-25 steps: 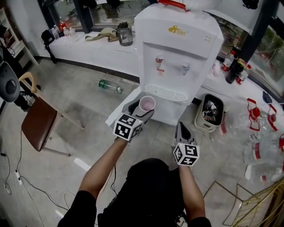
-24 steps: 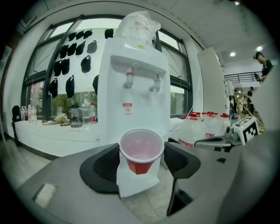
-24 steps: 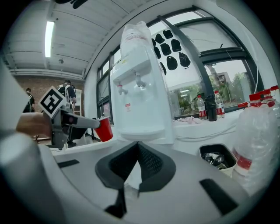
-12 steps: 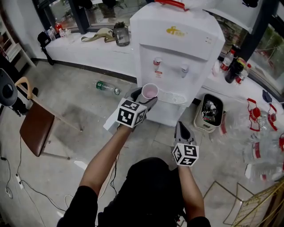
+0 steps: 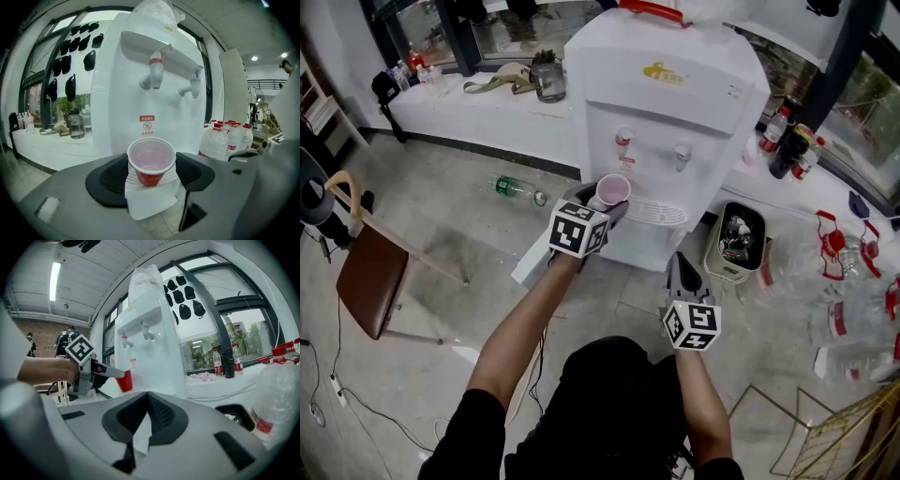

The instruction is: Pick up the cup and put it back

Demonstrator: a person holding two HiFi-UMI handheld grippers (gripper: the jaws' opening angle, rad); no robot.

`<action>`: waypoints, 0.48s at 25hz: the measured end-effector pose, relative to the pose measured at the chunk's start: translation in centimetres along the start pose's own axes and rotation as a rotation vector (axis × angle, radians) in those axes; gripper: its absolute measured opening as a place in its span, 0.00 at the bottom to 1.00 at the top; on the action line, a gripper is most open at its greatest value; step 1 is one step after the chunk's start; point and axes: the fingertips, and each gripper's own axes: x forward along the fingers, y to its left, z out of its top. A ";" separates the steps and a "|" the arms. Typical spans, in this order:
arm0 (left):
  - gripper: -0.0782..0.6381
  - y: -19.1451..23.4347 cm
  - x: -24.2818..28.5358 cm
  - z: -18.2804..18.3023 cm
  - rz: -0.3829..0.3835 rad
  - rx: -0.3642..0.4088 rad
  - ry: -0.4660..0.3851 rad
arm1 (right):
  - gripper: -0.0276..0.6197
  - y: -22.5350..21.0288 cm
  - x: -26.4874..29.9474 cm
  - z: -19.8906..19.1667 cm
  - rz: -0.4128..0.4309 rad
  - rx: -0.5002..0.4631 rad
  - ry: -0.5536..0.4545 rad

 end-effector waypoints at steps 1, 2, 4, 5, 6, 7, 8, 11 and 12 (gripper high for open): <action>0.55 0.1 0.3 0.0 0.002 0.002 0.010 | 0.04 -0.1 -0.1 0.1 -0.002 0.001 -0.002; 0.55 0.2 0.6 0.0 0.005 0.002 0.016 | 0.04 -0.2 -0.1 0.2 -0.003 0.001 -0.004; 0.55 0.5 0.9 0.0 0.007 -0.004 0.022 | 0.04 -0.3 -0.1 0.3 -0.003 0.001 -0.004; 0.55 0.6 1.1 0.1 0.006 -0.007 0.023 | 0.04 -0.4 -0.1 0.3 -0.003 0.001 -0.004; 0.55 0.6 1.2 0.1 0.003 -0.011 0.023 | 0.04 -0.5 -0.1 0.3 -0.005 0.002 -0.003; 0.55 0.6 1.3 0.2 0.001 -0.013 0.022 | 0.04 -0.6 -0.1 0.3 -0.007 0.003 -0.002; 0.55 0.7 1.3 0.2 -0.001 -0.015 0.022 | 0.04 -0.7 -0.1 0.3 -0.010 0.005 -0.003; 0.55 0.6 1.4 0.2 -0.002 -0.016 0.017 | 0.04 -0.8 -0.1 0.1 -0.015 0.011 -0.005; 0.55 0.6 1.5 0.2 -0.001 -0.014 0.013 | 0.04 -0.8 0.0 0.1 -0.015 0.012 -0.006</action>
